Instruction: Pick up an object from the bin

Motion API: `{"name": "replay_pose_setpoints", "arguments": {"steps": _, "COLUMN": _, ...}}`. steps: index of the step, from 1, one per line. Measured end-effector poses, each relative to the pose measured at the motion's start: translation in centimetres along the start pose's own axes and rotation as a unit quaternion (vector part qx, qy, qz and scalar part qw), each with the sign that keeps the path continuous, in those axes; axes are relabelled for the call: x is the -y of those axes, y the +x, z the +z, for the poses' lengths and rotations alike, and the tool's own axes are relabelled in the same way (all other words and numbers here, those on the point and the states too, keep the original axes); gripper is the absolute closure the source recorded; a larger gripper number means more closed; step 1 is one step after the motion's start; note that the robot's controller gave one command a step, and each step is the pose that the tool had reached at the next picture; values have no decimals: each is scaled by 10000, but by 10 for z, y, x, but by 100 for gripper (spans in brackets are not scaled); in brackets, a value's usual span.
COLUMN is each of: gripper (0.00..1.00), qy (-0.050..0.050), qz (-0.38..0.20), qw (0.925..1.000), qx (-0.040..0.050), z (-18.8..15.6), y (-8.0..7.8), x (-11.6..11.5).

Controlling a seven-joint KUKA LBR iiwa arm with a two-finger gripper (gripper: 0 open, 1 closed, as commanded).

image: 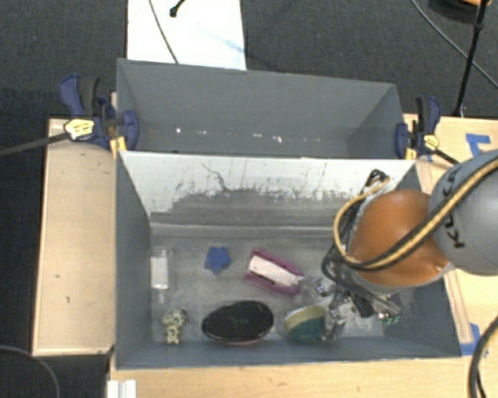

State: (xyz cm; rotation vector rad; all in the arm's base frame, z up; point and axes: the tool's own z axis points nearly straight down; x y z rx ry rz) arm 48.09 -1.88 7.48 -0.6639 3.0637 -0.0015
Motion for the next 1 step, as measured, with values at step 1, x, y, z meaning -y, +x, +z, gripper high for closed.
{"name": "replay_pose_setpoints", "arguments": {"steps": 1, "gripper": 100, "qy": 4, "qz": 1193, "qw": 9929, "qx": 11, "z": -154, "y": -10, "x": -1}}
